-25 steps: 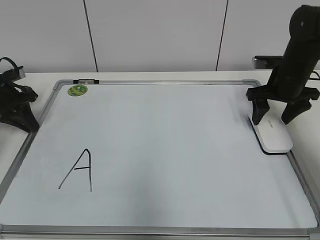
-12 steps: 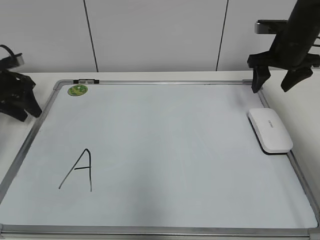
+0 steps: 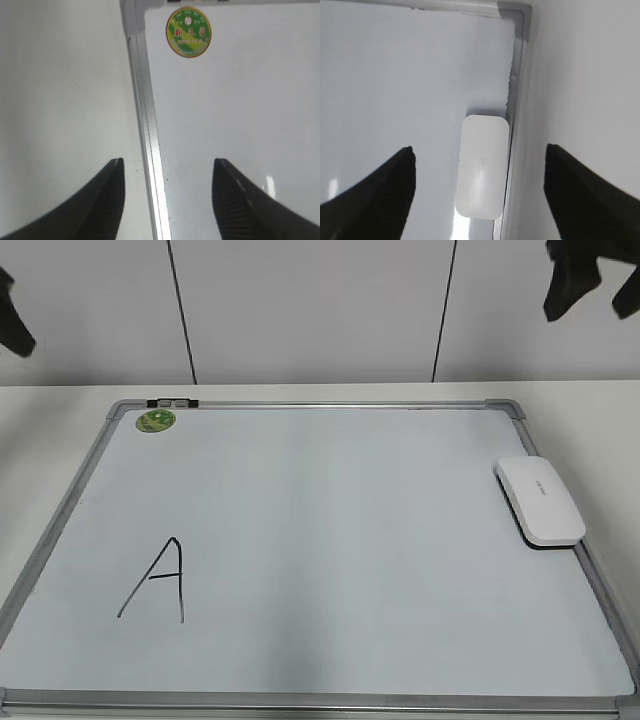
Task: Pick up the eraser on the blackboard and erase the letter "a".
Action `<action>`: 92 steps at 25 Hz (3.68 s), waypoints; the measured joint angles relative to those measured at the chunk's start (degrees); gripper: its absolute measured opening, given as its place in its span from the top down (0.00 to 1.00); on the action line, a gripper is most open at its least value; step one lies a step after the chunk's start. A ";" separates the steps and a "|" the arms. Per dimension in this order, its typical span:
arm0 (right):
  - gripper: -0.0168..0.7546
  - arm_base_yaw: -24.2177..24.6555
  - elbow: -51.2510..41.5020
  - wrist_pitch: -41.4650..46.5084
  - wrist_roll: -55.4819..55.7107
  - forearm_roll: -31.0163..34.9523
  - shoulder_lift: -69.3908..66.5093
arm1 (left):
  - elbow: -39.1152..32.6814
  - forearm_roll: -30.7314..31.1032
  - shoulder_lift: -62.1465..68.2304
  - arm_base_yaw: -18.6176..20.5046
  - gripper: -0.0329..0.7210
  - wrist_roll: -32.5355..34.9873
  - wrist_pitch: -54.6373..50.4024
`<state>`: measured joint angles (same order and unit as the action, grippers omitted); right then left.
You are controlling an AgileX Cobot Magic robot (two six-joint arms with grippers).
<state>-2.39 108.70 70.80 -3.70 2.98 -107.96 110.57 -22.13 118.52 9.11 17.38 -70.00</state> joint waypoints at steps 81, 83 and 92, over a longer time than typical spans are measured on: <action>0.22 0.00 -80.65 -5.31 1.92 -4.04 99.86 | -81.20 14.64 -101.82 -8.89 0.41 -8.04 6.99; 0.22 0.00 -80.65 -5.40 1.95 -4.04 99.86 | -81.20 14.87 -101.82 -8.89 0.41 -8.04 6.99; 0.22 0.00 -80.65 -5.44 2.04 -4.04 99.86 | -81.20 15.10 -101.82 -8.89 0.41 -8.12 7.09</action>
<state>-2.39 28.05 65.36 -1.66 -1.06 -8.10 29.37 -7.03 16.70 0.22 9.26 -62.91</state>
